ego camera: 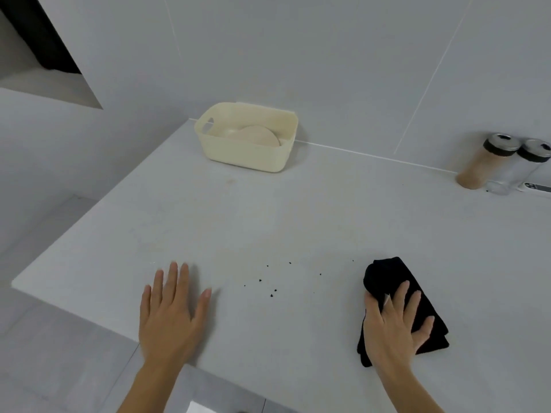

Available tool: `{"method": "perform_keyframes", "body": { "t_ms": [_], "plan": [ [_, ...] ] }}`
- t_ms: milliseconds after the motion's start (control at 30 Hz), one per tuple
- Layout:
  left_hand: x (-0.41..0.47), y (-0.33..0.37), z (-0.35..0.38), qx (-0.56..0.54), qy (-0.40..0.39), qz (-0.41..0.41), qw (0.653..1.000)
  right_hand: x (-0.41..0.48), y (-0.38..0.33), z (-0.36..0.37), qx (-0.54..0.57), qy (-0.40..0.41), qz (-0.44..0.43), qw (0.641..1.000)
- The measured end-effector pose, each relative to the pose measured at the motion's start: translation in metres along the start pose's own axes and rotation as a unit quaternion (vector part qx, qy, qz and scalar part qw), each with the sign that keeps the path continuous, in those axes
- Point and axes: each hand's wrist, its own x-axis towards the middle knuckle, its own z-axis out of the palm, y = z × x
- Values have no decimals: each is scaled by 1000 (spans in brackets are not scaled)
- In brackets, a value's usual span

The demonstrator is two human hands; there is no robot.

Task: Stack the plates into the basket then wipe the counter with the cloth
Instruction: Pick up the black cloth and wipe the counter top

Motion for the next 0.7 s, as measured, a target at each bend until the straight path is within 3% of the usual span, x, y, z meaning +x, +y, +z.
{"method": "perform_keyframes", "body": {
  "t_ms": [233, 400, 500, 600, 700],
  "plan": [
    [10, -13, 8, -6, 4, 29, 1000, -13, -48, 34, -33, 8, 33, 999],
    [12, -13, 10, -24, -3, 60, 998, -35, -82, 71, -111, -5, -22, 994],
    [13, -15, 12, -28, -7, 76, 997, -52, -104, 88, -170, 6, -109, 979],
    [16, -16, 14, -26, -11, 83, 996, -63, -121, 98, -114, -5, -202, 973],
    [19, -17, 18, -31, 7, 89, 996, -67, -135, 95, 20, -30, -180, 983]
  ]
}}
